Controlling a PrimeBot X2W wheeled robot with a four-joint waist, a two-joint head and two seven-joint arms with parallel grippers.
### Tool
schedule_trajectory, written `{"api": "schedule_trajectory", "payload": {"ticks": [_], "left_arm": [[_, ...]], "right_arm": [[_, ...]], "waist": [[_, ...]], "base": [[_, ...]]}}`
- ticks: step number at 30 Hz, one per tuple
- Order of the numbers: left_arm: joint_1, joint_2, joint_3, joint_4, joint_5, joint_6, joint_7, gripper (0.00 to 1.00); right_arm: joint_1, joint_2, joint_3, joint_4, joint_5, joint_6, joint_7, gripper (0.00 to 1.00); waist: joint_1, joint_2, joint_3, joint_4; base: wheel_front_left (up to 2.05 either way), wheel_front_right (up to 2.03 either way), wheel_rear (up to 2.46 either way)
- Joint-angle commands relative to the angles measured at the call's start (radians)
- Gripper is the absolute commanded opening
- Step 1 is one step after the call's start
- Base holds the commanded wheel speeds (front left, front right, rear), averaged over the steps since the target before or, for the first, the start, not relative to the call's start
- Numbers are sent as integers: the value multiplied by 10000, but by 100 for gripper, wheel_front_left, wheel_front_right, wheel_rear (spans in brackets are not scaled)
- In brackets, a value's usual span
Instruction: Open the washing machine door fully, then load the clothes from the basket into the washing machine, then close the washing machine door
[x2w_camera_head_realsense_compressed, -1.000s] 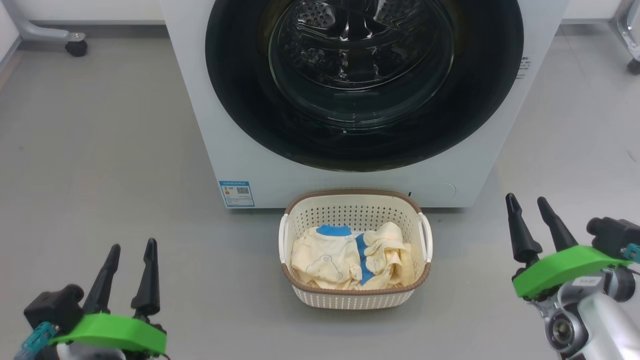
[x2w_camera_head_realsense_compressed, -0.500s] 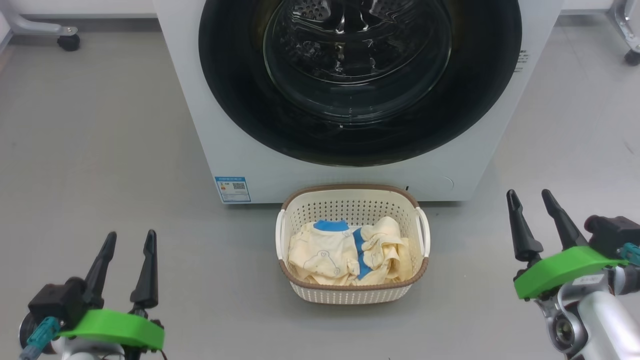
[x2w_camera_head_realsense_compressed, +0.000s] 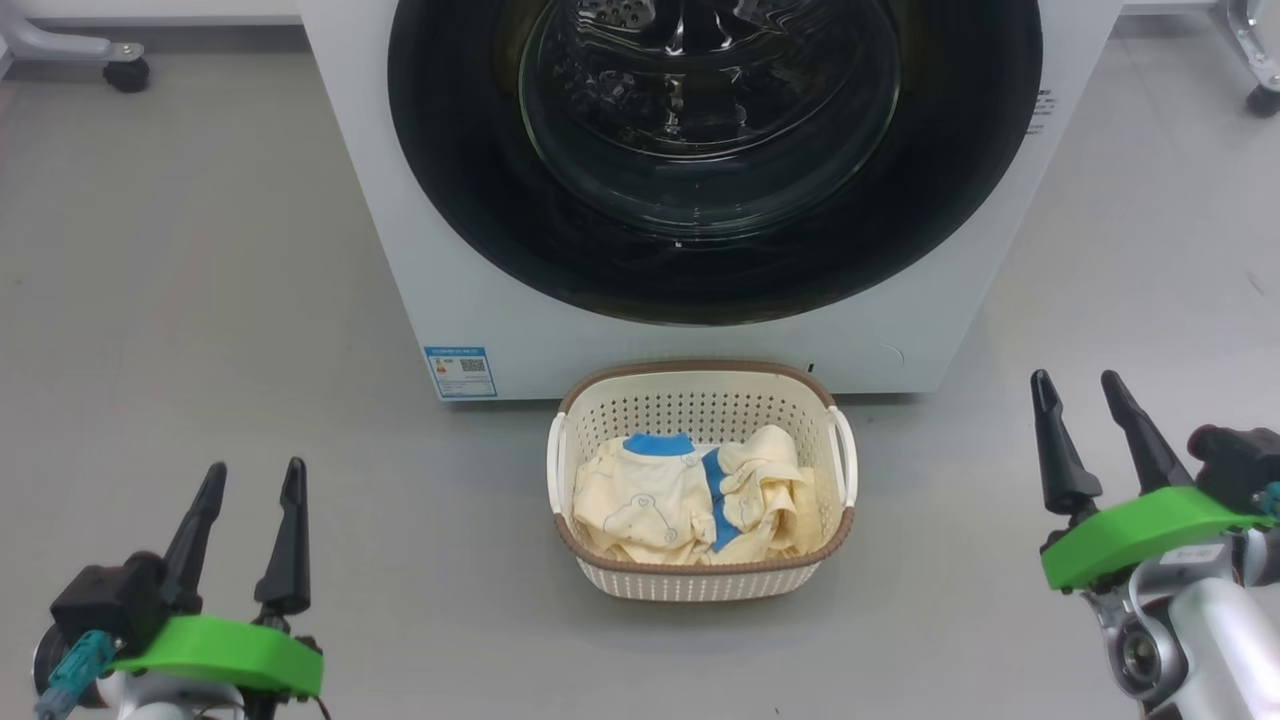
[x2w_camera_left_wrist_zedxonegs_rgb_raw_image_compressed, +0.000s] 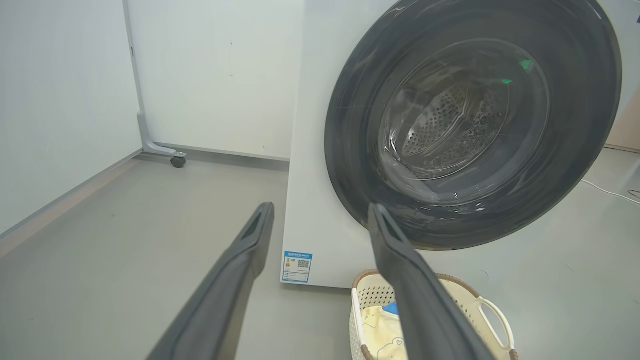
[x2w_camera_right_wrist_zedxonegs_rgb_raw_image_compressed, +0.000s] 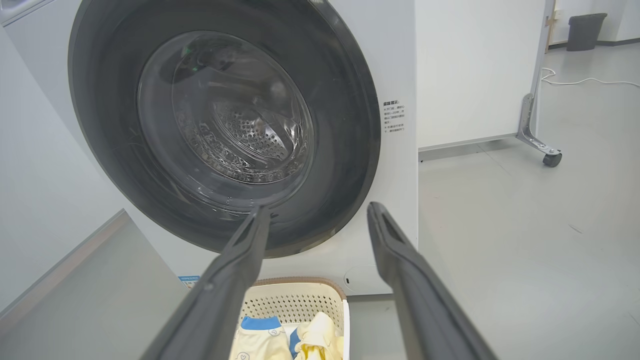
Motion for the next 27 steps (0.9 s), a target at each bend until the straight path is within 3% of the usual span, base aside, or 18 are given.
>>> {"api": "schedule_trajectory", "payload": {"ticks": [1,12,27], "left_arm": [[-557,315,478,-239,62,-33,-139,100],[-598,217,647,-170,571,-33,-139,100],[-683,267,545,-244,637,-33,-139,100]], "right_arm": [[-460,-113,57,-373,-114,14,-137,100],[-452,-77,-32,-467,-184,14,-137,100],[-487,-22,-102,-518,-220,14,-137,100]], "waist": [[0,0,20,8],[0,0,120,6],[0,0,275,-17]], "base": [[0,0,0],[37,37,-74],[115,115,-231]]}}
